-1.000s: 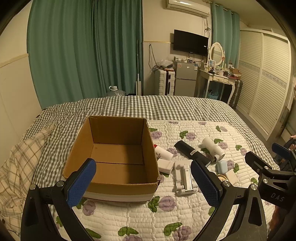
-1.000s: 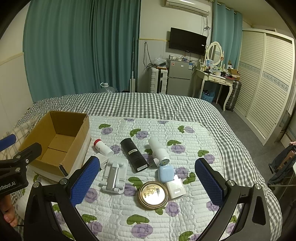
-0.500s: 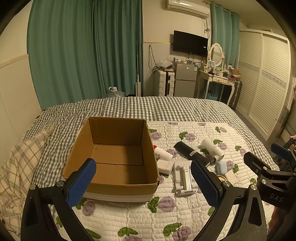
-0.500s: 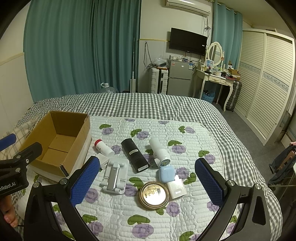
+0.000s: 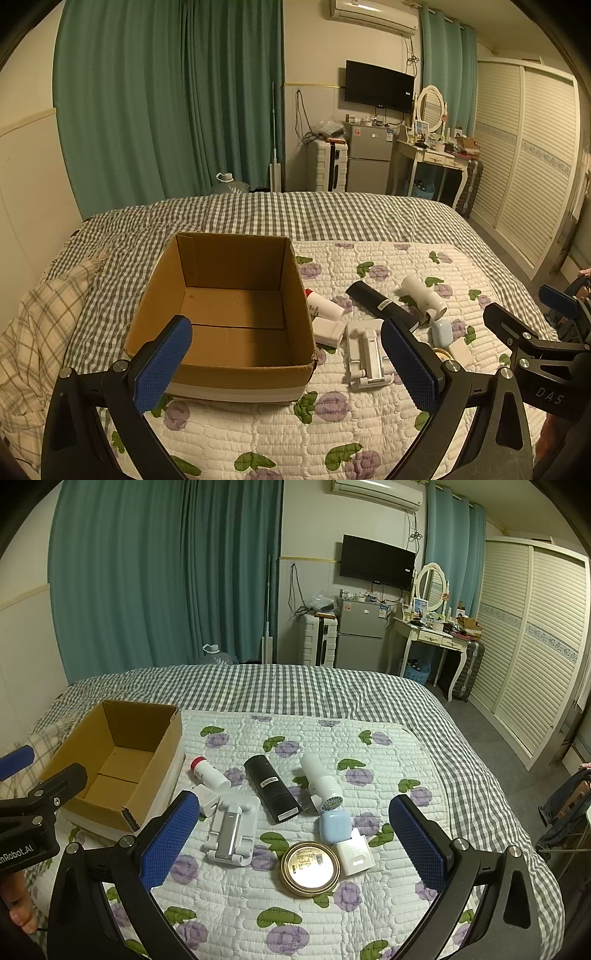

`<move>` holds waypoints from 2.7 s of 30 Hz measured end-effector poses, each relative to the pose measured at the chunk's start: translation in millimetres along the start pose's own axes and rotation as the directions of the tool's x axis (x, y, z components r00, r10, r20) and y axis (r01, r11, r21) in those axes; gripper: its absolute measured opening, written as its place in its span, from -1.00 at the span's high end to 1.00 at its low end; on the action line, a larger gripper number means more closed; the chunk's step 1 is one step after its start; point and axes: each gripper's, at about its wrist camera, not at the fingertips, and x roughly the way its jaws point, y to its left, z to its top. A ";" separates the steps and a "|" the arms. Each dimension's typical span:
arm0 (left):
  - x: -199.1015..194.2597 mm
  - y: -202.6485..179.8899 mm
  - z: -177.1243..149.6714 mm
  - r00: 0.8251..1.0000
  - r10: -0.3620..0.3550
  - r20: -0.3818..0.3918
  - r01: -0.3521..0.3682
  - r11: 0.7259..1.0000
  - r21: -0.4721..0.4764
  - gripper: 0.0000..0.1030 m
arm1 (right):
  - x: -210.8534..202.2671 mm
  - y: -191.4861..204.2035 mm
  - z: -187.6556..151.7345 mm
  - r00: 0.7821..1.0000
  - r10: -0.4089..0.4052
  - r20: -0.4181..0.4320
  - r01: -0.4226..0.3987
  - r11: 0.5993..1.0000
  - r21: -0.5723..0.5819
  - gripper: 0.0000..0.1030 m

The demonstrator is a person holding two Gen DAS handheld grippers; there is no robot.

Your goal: Organize rigid objects

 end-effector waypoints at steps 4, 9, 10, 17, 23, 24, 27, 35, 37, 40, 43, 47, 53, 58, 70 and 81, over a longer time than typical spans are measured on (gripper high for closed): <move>0.1 -0.2 -0.1 1.000 -0.001 0.001 0.001 1.000 -0.001 -1.00 | -0.2 0.2 0.2 1.000 0.000 -0.001 0.000 1.000 0.000 -0.99; 0.3 -0.4 -0.3 1.000 -0.001 -0.001 0.001 1.000 0.000 -1.00 | -0.2 1.4 -0.3 1.000 0.000 -0.002 0.000 1.000 0.000 -0.99; 0.0 -0.7 -0.2 1.000 -0.002 -0.001 0.002 1.000 0.000 -1.00 | 0.0 2.3 -0.5 1.000 0.000 -0.002 0.000 1.000 -0.001 -0.99; 0.3 -1.3 -0.5 1.000 0.000 -0.001 0.000 1.000 0.001 -1.00 | 0.9 3.6 -1.4 1.000 0.001 -0.005 -0.001 1.000 0.000 -0.99; 0.4 -1.1 -0.4 1.000 0.000 -0.001 0.000 1.000 -0.001 -1.00 | 0.7 3.1 -3.1 1.000 0.002 -0.004 -0.002 1.000 0.000 -0.99; 0.5 -1.3 -0.6 1.000 -0.001 -0.002 0.001 1.000 -0.001 -1.00 | 0.8 3.0 -3.0 1.000 0.002 -0.005 -0.002 1.000 0.000 -0.99; 0.3 -1.2 -0.5 1.000 -0.001 0.000 0.001 1.000 -0.001 -1.00 | 0.9 3.5 -3.0 1.000 0.003 -0.008 -0.003 1.000 0.001 -0.99; 1.2 -2.4 -1.6 1.000 -0.006 -0.004 0.006 1.000 -0.002 -1.00 | 0.5 1.3 -3.8 1.000 0.005 -0.010 -0.005 1.000 0.002 -0.99; 1.2 -2.4 -1.6 1.000 -0.004 -0.003 0.004 1.000 -0.001 -1.00 | 0.7 1.5 -3.6 1.000 0.006 -0.012 -0.006 1.000 0.003 -0.99; 1.3 -2.3 -1.3 1.000 -0.005 -0.002 0.005 1.000 -0.002 -1.00 | 1.4 2.1 -4.7 1.000 0.009 -0.017 -0.009 1.000 0.001 -0.99; 1.3 -2.4 -1.5 1.000 -0.020 -0.002 0.020 1.000 -0.008 -1.00 | 1.5 2.2 -4.9 1.000 0.011 -0.017 -0.011 1.000 -0.001 -0.99; -1.6 -2.3 -1.9 1.000 -0.025 0.009 0.025 1.000 -0.007 -1.00 | 0.2 3.0 -4.6 1.000 0.011 -0.014 -0.011 1.000 -0.004 -0.99; -6.4 8.6 3.4 1.000 -0.013 0.017 0.013 1.000 -0.015 -1.00 | 1.4 5.4 -5.5 1.000 0.012 -0.023 -0.013 1.000 -0.022 -0.99; -13.6 29.4 15.9 1.000 -0.006 0.027 0.007 1.000 -0.028 -1.00 | -0.2 7.1 -5.2 1.000 0.009 -0.018 -0.010 0.999 -0.045 -0.99; 13.4 132.9 48.1 0.993 0.089 -0.081 -0.099 0.987 -0.130 -1.00 | 5.9 -25.4 9.8 0.999 -0.040 -0.014 0.039 0.996 -0.075 -0.99; 104.0 150.0 16.6 0.951 0.179 -0.254 -0.184 0.983 0.002 -0.26 | 72.4 -47.0 -15.8 0.977 -0.043 -0.208 0.025 0.995 -0.092 -0.99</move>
